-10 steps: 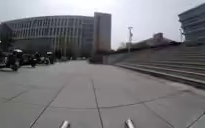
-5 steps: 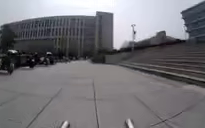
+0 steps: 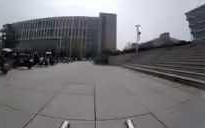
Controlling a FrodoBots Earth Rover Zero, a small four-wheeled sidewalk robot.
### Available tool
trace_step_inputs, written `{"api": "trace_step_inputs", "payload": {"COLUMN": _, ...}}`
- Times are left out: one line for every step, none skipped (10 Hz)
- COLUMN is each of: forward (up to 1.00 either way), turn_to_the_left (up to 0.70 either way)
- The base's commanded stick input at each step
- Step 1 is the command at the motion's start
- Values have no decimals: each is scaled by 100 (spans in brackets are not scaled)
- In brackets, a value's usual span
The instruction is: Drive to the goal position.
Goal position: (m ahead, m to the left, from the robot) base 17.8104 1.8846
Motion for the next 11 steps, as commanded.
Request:
{"api": "trace_step_inputs", "payload": {"forward": 100, "turn_to_the_left": 0}}
{"api": "trace_step_inputs", "payload": {"forward": 100, "turn_to_the_left": 0}}
{"api": "trace_step_inputs", "payload": {"forward": 100, "turn_to_the_left": 0}}
{"api": "trace_step_inputs", "payload": {"forward": 100, "turn_to_the_left": 0}}
{"api": "trace_step_inputs", "payload": {"forward": 100, "turn_to_the_left": 0}}
{"api": "trace_step_inputs", "payload": {"forward": 100, "turn_to_the_left": 0}}
{"api": "trace_step_inputs", "payload": {"forward": 100, "turn_to_the_left": 0}}
{"api": "trace_step_inputs", "payload": {"forward": 100, "turn_to_the_left": 0}}
{"api": "trace_step_inputs", "payload": {"forward": 100, "turn_to_the_left": 0}}
{"api": "trace_step_inputs", "payload": {"forward": 100, "turn_to_the_left": 0}}
{"api": "trace_step_inputs", "payload": {"forward": 100, "turn_to_the_left": 0}}
